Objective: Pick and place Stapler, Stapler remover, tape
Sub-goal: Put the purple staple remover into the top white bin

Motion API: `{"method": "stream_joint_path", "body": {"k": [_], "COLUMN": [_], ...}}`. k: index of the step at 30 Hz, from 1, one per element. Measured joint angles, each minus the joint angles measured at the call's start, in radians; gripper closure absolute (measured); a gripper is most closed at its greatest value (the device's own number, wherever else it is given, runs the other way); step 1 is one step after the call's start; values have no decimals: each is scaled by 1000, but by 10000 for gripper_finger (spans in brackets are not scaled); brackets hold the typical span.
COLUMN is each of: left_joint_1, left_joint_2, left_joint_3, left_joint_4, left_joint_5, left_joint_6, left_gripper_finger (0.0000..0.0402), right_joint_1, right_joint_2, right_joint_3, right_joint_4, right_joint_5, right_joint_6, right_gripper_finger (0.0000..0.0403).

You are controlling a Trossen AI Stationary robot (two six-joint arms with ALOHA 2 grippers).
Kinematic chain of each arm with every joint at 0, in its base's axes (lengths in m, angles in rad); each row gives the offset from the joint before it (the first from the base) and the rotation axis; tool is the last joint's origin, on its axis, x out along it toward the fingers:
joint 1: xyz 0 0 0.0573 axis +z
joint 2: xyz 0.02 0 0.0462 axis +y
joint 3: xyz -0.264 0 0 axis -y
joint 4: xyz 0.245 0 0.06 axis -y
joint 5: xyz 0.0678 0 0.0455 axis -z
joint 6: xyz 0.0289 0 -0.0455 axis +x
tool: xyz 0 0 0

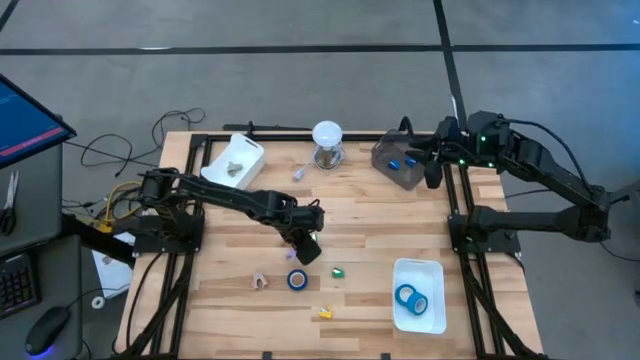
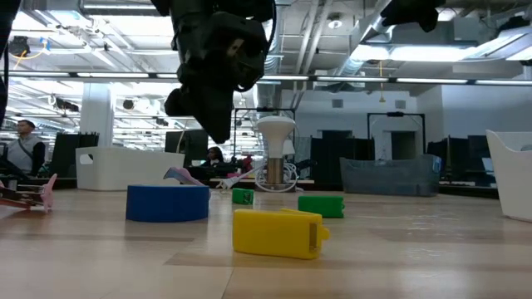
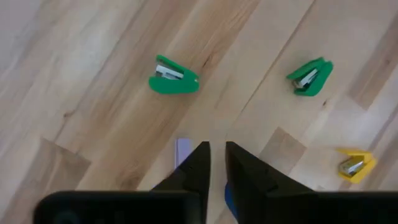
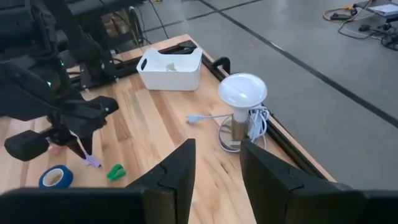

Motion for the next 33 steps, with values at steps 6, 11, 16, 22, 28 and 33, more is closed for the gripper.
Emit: {"method": "stream_joint_path", "body": {"k": [6,11,16,22,28,33], "left_joint_1": [0,-3,-2,-3,-3,-2], "left_joint_2": [3,8,11,12,26,78], "left_joint_3": [0,-14,-45,-77,-77,-77], "left_joint_4": [-33,-101,-88,-48,23,37], "left_joint_5": [21,24,23,32,32,33], "left_joint_6": [40,73,78,74,74,74], "left_gripper_finger": [301,265,243,227,225,224], "right_joint_1": [0,0,0,0,0,1], "right_joint_2": [0,0,0,0,0,0], "right_joint_3": [0,0,0,0,0,0], "right_joint_4": [2,4,6,6,6,8], "right_joint_5": [0,0,0,0,0,0], "right_joint_6": [-17,-19,-20,-20,-20,-19], "right_gripper_finger": [284,284,284,284,284,284]}}
